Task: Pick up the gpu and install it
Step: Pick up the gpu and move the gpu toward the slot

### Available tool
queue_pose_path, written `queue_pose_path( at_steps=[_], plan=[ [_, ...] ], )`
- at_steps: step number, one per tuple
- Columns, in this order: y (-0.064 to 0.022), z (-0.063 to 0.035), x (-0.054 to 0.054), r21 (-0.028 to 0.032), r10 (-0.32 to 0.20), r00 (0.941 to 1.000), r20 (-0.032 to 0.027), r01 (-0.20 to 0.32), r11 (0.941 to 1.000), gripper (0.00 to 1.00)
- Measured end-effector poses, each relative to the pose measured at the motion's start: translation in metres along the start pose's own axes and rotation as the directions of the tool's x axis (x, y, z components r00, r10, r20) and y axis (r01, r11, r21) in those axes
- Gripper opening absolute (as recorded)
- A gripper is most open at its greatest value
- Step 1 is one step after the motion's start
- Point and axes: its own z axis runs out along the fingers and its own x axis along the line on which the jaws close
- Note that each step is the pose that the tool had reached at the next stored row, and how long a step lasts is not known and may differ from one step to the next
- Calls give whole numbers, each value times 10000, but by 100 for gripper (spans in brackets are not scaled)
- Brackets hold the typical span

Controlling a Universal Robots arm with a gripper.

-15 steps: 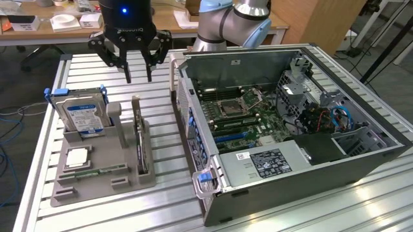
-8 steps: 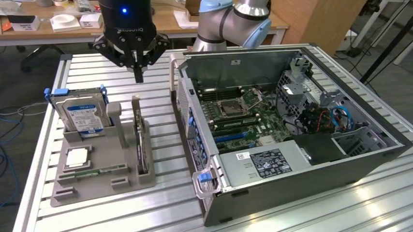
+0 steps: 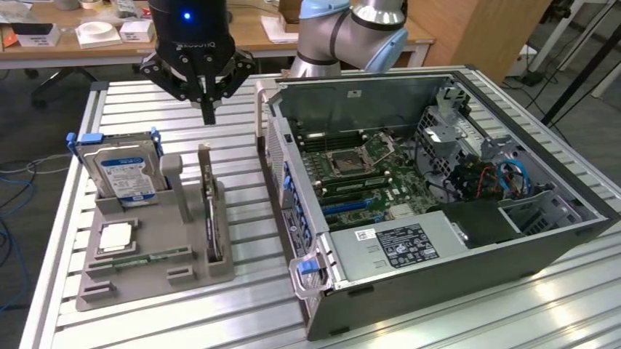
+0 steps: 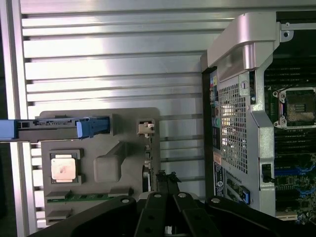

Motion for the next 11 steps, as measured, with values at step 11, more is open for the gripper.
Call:
queue_pose_path(
  at_steps=[11],
  plan=[
    [0,0,0,0,0,10000,0,0,10000,17]
  ],
)
